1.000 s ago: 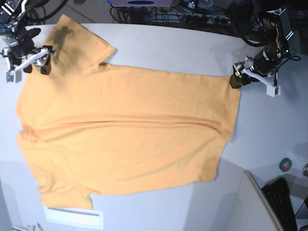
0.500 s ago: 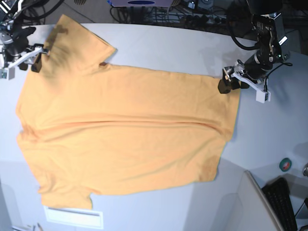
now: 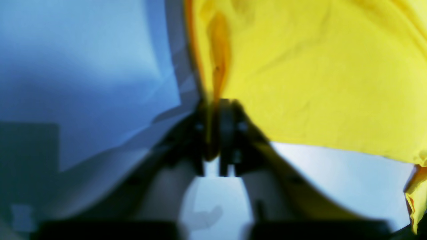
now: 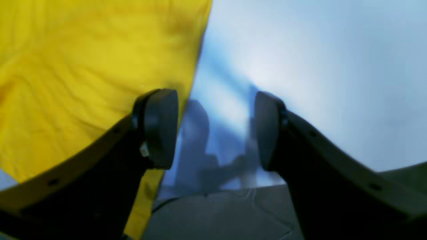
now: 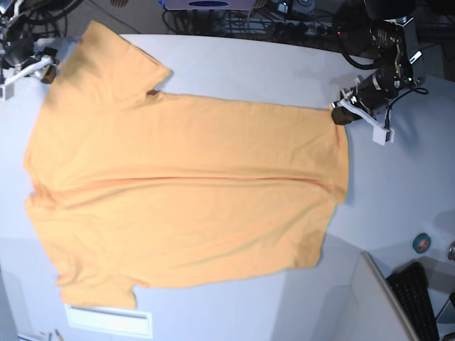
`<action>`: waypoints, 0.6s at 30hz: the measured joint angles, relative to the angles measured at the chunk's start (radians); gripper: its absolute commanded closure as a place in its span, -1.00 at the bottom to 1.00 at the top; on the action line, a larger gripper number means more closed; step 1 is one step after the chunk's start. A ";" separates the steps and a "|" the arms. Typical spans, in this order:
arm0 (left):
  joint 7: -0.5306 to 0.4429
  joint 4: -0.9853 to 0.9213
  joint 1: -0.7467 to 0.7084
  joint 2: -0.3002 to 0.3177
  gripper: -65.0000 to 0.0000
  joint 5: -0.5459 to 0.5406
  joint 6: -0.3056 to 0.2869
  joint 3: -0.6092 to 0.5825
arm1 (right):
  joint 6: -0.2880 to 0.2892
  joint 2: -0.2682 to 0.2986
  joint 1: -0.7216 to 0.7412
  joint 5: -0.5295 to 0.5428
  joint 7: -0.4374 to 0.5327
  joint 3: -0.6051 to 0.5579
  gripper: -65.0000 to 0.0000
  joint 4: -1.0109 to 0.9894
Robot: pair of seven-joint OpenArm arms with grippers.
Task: Layout the t-shirt on the table in an organized manner, then fold the t-shirt properly
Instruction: 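Grasp the shirt's shoulder edges with both grippers and lift slightly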
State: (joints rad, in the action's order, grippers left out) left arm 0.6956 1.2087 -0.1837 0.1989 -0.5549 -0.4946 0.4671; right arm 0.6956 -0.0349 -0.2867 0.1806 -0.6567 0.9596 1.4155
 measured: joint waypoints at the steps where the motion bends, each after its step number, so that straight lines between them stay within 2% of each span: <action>1: 0.001 0.000 0.000 0.000 1.00 0.000 0.000 0.000 | 0.005 0.015 0.006 0.004 0.003 -0.005 -0.08 -0.040; 5: 0.000 0.001 0.000 0.001 1.00 0.000 0.000 0.000 | 0.001 0.038 0.025 0.004 0.017 -0.001 -0.09 -0.090; 13: 0.001 0.000 0.000 0.001 1.00 0.000 0.000 0.000 | 0.001 0.029 0.028 0.014 0.021 -0.006 -0.08 -0.091; 18: 0.001 0.000 0.000 0.003 1.00 0.000 0.000 -0.004 | 0.001 0.032 0.036 0.022 -0.023 -0.006 -0.08 -0.091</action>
State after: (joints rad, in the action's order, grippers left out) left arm 0.6964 1.2087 -0.1837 0.2024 -0.5545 -0.4946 0.4629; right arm 0.6968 -0.0029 -0.2504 0.2028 -0.6792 0.9535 1.3247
